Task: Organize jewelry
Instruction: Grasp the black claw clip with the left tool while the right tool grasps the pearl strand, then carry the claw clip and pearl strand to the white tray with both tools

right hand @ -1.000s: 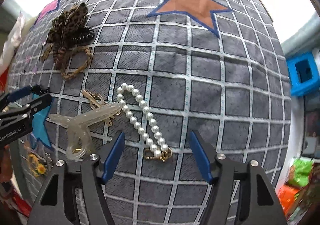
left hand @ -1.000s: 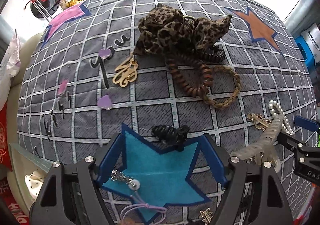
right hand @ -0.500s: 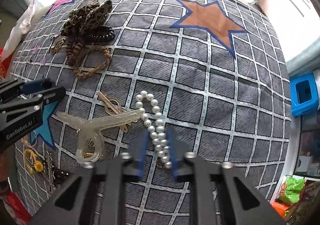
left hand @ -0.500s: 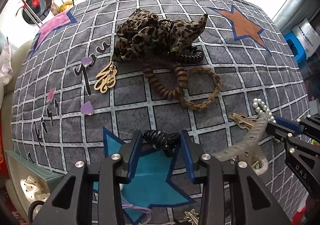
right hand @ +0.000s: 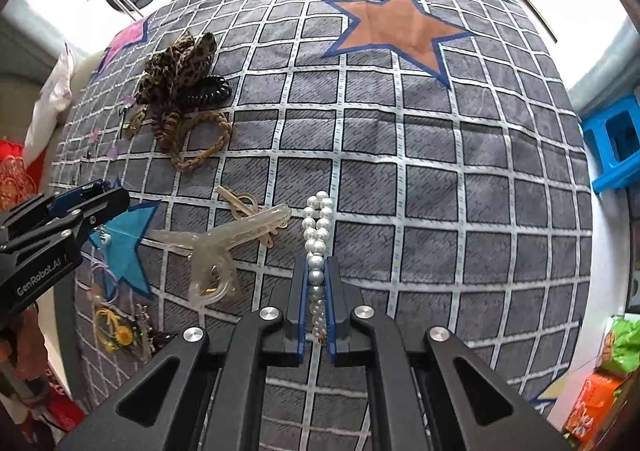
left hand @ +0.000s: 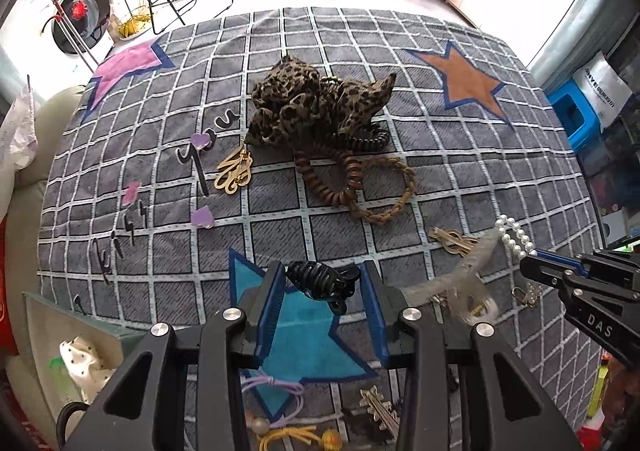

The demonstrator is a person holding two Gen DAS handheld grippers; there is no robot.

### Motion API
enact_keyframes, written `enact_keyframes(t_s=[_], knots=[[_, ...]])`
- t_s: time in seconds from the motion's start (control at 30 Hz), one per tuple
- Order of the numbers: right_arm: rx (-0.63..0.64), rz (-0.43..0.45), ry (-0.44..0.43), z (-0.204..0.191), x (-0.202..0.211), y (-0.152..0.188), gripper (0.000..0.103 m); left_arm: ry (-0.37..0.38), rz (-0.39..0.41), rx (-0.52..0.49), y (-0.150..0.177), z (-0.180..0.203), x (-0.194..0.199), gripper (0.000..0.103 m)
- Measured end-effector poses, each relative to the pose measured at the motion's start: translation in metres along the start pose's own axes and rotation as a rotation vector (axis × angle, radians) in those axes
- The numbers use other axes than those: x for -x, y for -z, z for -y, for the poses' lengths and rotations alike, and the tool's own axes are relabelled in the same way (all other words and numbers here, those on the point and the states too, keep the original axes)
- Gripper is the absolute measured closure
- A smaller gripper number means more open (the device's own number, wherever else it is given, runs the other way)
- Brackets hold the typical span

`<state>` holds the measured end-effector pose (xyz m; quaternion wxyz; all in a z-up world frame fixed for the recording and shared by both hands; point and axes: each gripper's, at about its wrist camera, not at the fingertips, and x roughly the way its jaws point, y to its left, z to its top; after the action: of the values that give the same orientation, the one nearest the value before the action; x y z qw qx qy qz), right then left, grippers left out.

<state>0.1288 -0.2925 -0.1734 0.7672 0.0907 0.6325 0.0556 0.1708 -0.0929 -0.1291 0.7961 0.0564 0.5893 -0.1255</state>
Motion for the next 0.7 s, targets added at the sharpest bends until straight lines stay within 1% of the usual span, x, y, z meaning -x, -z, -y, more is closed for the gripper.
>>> enact_keyframes(t_s=[0.17,0.2,0.27,0.37,0.4,0.53,0.7], knots=[[-0.034,0.001,-0.02,0.007,0.019,0.011,0.095,0.015,0.01,0.005,0.011,-0.002,0.02,0.063],[-0.038,0.003,-0.021,0.002,0.019,0.02,0.095,0.018,0.012,0.006,0.014,-0.002,0.024,0.063],[-0.045,0.007,-0.027,0.002,0.028,0.024,0.095,0.023,0.016,0.008,0.019,-0.002,0.032,0.063],[-0.05,0.013,-0.036,-0.007,0.036,0.026,0.095,0.032,0.023,0.012,0.027,-0.005,0.045,0.063],[-0.049,0.014,-0.037,-0.016,0.032,0.021,0.095,0.033,0.027,0.013,0.029,-0.006,0.05,0.063],[-0.048,0.022,-0.052,-0.028,0.045,0.026,0.095,0.046,0.039,0.035,0.041,-0.013,0.07,0.063],[-0.025,0.029,-0.068,-0.05,0.061,0.033,0.095,0.044,0.053,0.057,0.061,-0.029,0.094,0.063]])
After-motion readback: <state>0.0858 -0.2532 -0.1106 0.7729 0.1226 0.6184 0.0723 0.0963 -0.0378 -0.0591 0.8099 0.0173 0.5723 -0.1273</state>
